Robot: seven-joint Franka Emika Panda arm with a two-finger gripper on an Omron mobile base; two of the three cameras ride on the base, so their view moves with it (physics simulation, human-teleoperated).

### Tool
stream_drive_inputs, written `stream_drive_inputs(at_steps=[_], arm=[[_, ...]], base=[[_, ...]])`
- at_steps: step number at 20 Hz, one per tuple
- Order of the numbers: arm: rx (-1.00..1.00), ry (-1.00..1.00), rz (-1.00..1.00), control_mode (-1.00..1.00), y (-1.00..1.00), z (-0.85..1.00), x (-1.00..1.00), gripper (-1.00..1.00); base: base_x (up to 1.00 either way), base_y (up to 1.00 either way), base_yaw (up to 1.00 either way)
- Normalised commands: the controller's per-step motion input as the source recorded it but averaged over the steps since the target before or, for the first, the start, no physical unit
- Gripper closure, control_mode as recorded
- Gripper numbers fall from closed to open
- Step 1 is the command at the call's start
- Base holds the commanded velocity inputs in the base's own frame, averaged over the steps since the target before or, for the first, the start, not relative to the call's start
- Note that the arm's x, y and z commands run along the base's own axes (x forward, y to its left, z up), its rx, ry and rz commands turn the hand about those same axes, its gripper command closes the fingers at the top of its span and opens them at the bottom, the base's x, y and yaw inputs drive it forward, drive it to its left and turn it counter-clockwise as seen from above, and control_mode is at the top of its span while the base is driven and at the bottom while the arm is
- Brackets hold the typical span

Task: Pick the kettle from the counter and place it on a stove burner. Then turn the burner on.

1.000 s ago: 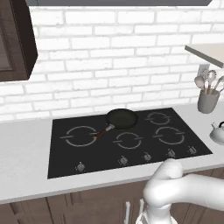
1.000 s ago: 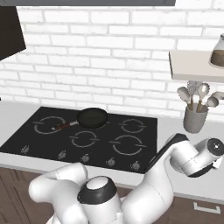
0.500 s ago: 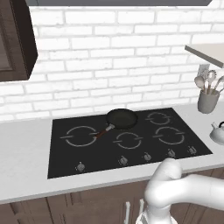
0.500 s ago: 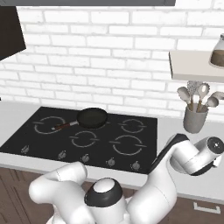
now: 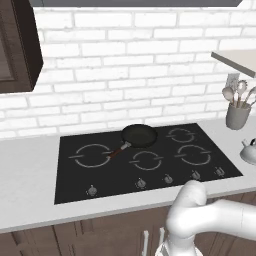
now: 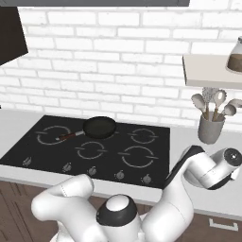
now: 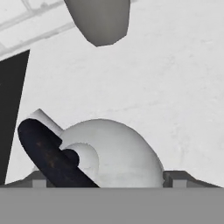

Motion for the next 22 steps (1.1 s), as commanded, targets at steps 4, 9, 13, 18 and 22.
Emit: stream_drive_inputs(at_steps=[4,9,13,18,22], arm=[[0.0,0.0,0.0,-1.0,0.0,-0.02,0.05,1.0],[0.0,0.0,0.01,-1.0,0.17,-0.02,-0.27,1.0],[-0.03,-0.02,0.07,-1.0,0.47,0.0,-0.35,1.0],[-0.03,-0.04,0.09,-1.0,0.53,0.19,-0.35,1.0],[-0.08,-0.11,0.08,-1.0,0.54,0.62,-0.12,1.0]], base=[[0.0,0.0,0.0],[0.0,0.0,0.0],[0.0,0.0,0.0],[0.0,0.0,0.0],[0.0,0.0,0.0]])
